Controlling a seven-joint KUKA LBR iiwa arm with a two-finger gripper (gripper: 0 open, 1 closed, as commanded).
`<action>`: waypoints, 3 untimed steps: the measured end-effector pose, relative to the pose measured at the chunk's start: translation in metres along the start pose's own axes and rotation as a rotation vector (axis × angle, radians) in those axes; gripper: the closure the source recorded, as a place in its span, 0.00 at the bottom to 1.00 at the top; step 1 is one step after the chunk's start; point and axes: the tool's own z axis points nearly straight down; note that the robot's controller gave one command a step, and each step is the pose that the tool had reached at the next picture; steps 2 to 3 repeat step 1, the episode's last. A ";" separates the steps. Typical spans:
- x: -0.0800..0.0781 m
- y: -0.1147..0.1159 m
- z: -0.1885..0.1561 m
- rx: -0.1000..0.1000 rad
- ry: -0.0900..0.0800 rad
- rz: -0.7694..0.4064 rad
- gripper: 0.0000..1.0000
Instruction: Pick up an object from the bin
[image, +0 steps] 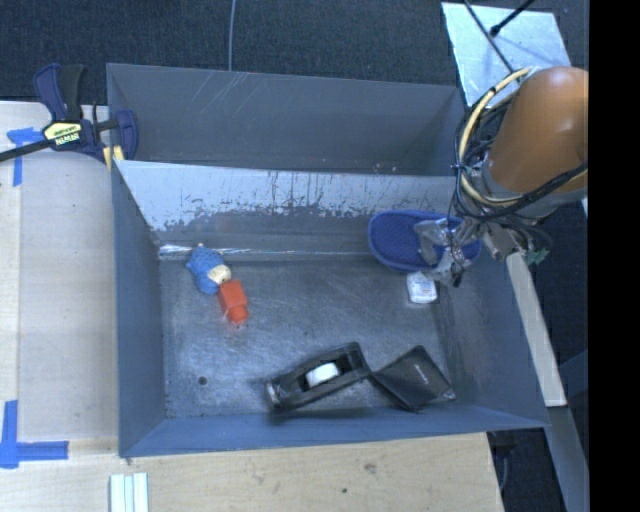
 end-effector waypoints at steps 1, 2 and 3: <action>0.003 -0.008 -0.062 0.000 0.001 0.018 1.00; 0.003 -0.008 -0.062 0.000 0.001 0.018 1.00; 0.003 -0.008 -0.062 0.000 0.001 0.018 1.00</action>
Offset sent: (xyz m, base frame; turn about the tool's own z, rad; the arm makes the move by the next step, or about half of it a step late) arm -0.0031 -0.0072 0.0570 0.0147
